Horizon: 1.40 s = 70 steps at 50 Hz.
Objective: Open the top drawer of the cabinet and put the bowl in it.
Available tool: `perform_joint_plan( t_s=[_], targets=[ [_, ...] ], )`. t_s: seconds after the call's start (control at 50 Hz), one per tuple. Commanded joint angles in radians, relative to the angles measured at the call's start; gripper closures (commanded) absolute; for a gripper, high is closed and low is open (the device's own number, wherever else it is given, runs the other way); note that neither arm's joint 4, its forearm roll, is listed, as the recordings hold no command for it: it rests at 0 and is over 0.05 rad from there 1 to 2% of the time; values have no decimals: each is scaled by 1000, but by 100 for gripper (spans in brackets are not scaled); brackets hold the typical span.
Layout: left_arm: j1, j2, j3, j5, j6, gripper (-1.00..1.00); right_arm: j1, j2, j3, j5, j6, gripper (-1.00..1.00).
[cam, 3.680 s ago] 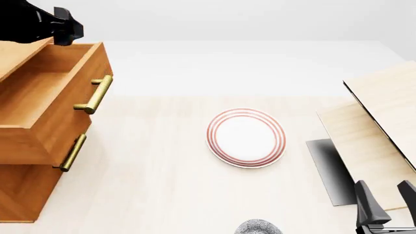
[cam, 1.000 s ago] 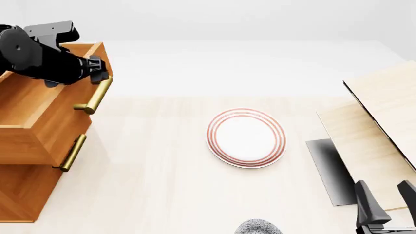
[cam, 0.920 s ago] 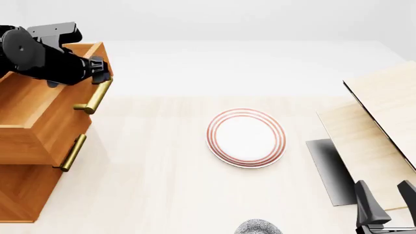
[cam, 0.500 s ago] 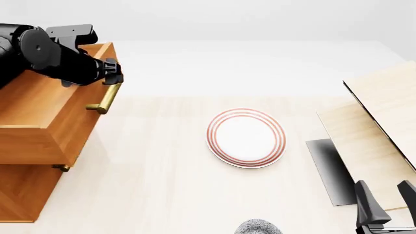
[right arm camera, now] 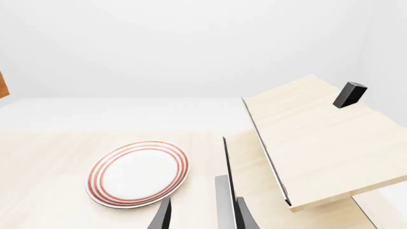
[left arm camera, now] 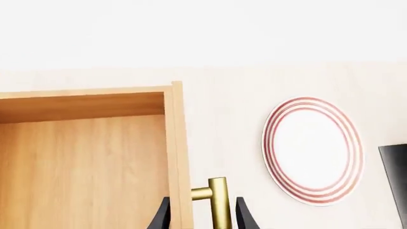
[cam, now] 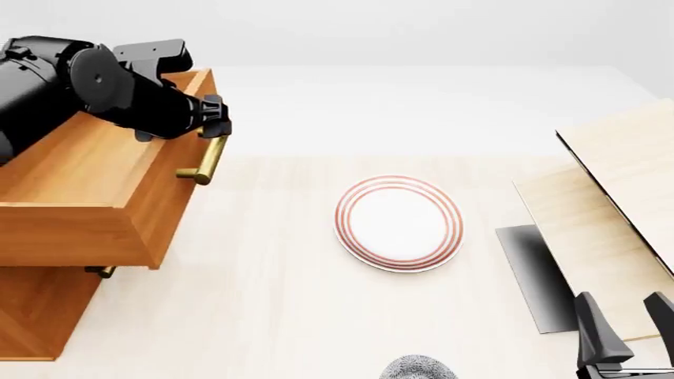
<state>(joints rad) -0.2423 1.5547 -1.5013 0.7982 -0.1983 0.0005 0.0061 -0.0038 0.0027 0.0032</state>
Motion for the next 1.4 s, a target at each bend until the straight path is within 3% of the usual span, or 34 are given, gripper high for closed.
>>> perform_joint_plan(
  t_s=[0.02,0.46,0.88,1.4],
  targets=[
    [-61,17,-12,1,-27,-100,0,0,0,-1,-1,-100],
    [-132,26,-27,4,-45,-100,0,-1,0,-1,-1,-100],
    [-51,-52,-74,92,36,-100,0,0,0,-1,-1,-100],
    [-64,-135,-105,177,110,-100,0,0,0,-1,-1,-100]
  ],
)
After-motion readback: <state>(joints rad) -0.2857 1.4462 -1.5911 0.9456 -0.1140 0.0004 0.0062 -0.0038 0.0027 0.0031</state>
